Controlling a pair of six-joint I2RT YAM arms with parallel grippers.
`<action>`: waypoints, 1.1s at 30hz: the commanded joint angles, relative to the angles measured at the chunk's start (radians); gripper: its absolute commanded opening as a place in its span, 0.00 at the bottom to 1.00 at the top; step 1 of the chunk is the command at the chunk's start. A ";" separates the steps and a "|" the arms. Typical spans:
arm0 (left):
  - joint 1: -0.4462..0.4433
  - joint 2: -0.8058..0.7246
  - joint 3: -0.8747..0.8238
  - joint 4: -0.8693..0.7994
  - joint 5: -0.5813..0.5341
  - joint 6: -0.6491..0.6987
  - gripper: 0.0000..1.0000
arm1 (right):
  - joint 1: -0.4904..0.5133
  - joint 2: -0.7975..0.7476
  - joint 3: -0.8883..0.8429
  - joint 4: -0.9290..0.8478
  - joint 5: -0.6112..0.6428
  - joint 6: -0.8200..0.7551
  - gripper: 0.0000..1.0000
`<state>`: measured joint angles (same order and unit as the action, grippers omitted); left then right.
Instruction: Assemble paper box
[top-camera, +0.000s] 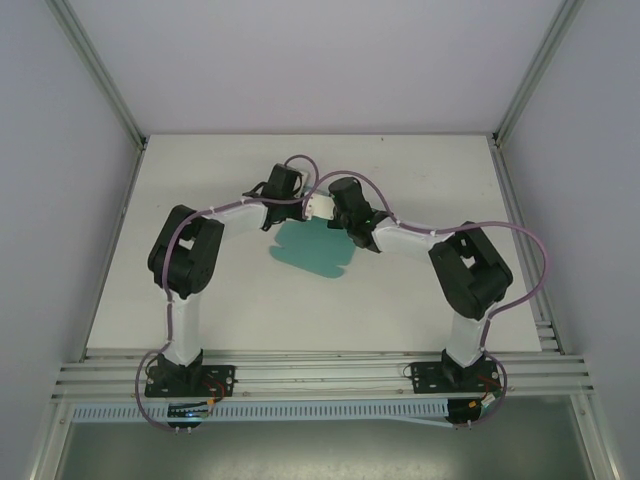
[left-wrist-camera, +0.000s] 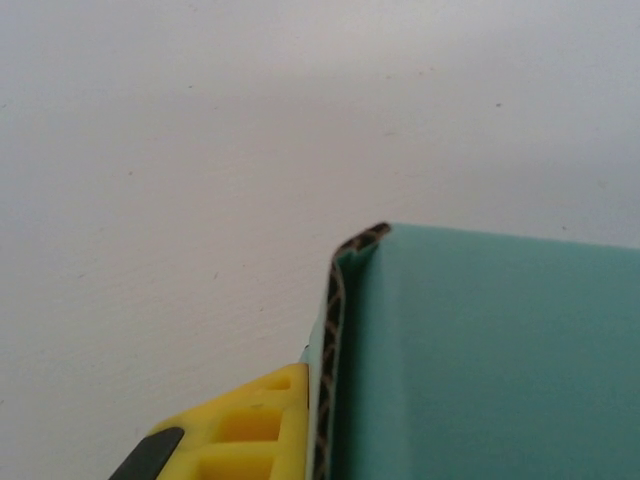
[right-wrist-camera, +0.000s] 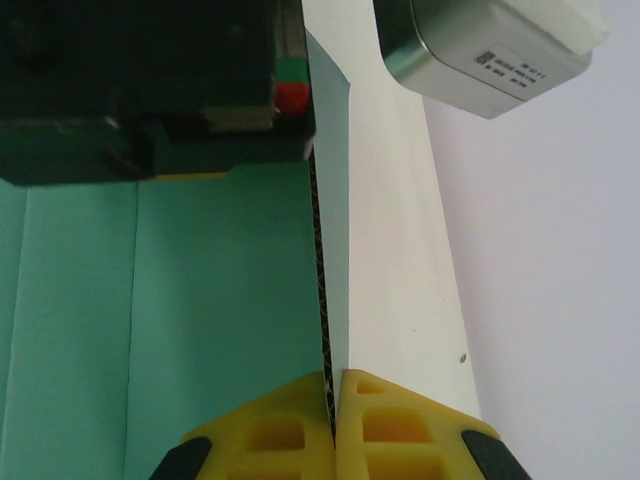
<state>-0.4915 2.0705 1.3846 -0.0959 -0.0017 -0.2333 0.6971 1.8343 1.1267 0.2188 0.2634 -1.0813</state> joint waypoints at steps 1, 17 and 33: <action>0.055 0.079 0.035 -0.242 -0.266 -0.193 0.00 | 0.042 0.021 -0.015 -0.083 -0.114 0.057 0.00; 0.057 0.021 -0.045 -0.071 -0.088 -0.116 0.18 | 0.042 0.041 0.002 -0.060 -0.076 0.081 0.00; 0.131 -0.145 -0.215 0.197 0.230 -0.048 0.38 | 0.042 0.043 0.016 -0.088 -0.064 0.072 0.00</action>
<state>-0.3920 1.9842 1.1828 0.0082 0.1757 -0.2932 0.7334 1.8675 1.1400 0.2523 0.2241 -1.0367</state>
